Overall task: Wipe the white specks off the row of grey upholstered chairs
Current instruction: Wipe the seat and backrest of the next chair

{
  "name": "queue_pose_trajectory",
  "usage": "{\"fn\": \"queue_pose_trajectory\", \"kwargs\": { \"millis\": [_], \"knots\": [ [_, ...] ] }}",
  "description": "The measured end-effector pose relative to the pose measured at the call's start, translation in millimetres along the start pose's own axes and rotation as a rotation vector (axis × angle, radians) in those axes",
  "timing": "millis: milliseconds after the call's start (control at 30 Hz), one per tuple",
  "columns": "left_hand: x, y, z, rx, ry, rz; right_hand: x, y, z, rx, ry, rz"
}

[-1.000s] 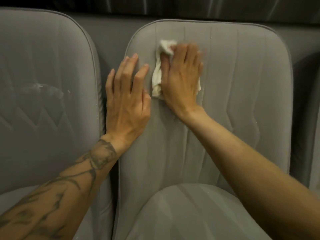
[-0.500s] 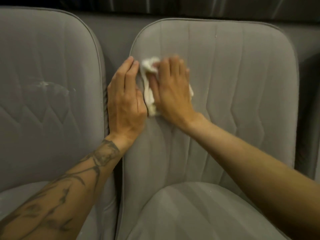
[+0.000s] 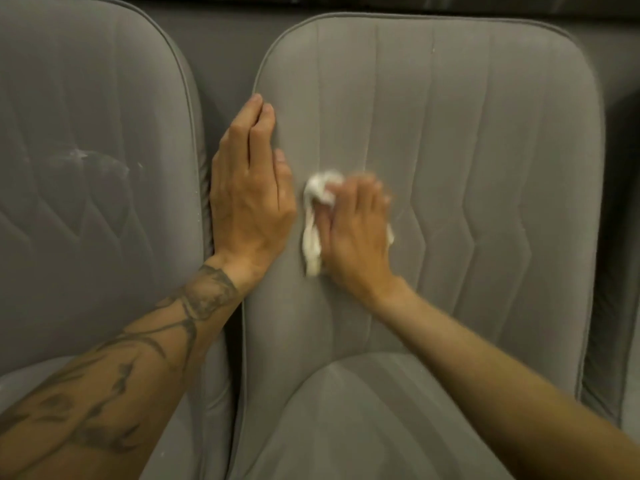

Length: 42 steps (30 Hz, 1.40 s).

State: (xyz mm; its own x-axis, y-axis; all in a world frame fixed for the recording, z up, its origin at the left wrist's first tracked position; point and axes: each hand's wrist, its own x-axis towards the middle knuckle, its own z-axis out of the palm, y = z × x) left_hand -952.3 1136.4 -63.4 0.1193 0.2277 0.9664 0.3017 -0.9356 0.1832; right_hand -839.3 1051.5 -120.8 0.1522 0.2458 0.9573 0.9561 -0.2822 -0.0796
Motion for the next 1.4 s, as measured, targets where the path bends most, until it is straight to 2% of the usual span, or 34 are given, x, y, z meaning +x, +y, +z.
{"fn": "queue_pose_trajectory", "kwargs": {
  "millis": [100, 167, 233, 333, 400, 533, 600, 633, 667, 767, 800, 867, 933, 1000, 1067, 1133, 1167, 1200, 1333, 1400],
  "knots": [
    [-0.4, 1.3, 0.4, 0.029, -0.005, 0.002, -70.9, 7.8, -13.2, 0.074, -0.236, -0.209],
    [-0.7, 1.8, -0.2, 0.039, -0.014, -0.001, -66.5, 27.7, -18.3, 0.030, -0.276, -0.297],
    [-1.1, 2.4, 0.0, 0.037, -0.026, -0.007, -36.6, 47.6, -18.3, -0.045, -0.181, -0.221],
    [-1.1, 1.8, 0.4, 0.041, -0.027, -0.019, 1.2, 55.8, -14.9, -0.129, 0.034, 0.097],
    [-1.1, 2.4, 0.0, 0.044, -0.027, -0.021, -18.0, 39.1, -9.7, -0.108, 0.044, 0.130],
    [-0.8, 2.9, -1.0, 0.048, -0.025, -0.010, -78.0, 26.5, -17.8, -0.033, -0.263, -0.290],
    [-0.6, 2.1, -0.2, 0.052, -0.024, -0.011, -64.8, 50.6, -26.6, -0.071, -0.301, -0.493],
    [-0.8, 1.4, 0.2, 0.052, -0.021, -0.012, -54.6, 62.2, -28.7, -0.086, -0.283, -0.503],
    [-1.1, 1.0, 0.4, 0.051, -0.018, -0.014, -44.7, 70.4, -29.2, -0.103, -0.238, -0.430],
    [-1.2, 0.3, 0.6, 0.050, -0.018, -0.007, -47.2, 60.8, -20.4, -0.127, -0.060, 0.030],
    [-1.0, 1.0, 0.5, 0.049, -0.020, -0.003, -62.9, 49.5, -15.0, -0.129, -0.049, 0.094],
    [-0.5, 1.4, -0.3, 0.050, -0.021, -0.002, -100.9, 31.8, -11.8, -0.082, -0.173, -0.027],
    [0.3, 1.8, -0.8, 0.053, -0.018, 0.000, -120.6, 38.1, -20.8, -0.046, -0.349, -0.283],
    [0.2, 2.3, -0.8, 0.052, -0.015, 0.004, -107.8, 60.0, -27.8, -0.043, -0.394, -0.419],
    [-0.4, 1.5, 0.3, 0.052, -0.009, 0.005, -84.5, 75.4, -27.1, -0.078, -0.303, -0.310],
    [-0.5, 0.6, 0.5, 0.049, -0.004, 0.000, -78.7, 68.2, -24.1, -0.110, -0.171, -0.026],
    [-0.1, 0.9, 0.4, 0.046, -0.003, 0.001, -88.3, 56.3, -21.9, -0.116, -0.140, 0.073],
    [-0.1, 1.7, 0.1, 0.043, -0.004, 0.005, -103.9, 43.1, -20.0, -0.115, -0.155, 0.094],
    [0.0, 4.1, -0.4, 0.036, 0.001, 0.009, -136.9, 40.1, -30.4, -0.028, -0.412, -0.190],
    [0.3, 3.8, -0.9, 0.041, 0.002, 0.004, -127.4, 57.2, -37.5, -0.052, -0.465, -0.276]
  ]
}}
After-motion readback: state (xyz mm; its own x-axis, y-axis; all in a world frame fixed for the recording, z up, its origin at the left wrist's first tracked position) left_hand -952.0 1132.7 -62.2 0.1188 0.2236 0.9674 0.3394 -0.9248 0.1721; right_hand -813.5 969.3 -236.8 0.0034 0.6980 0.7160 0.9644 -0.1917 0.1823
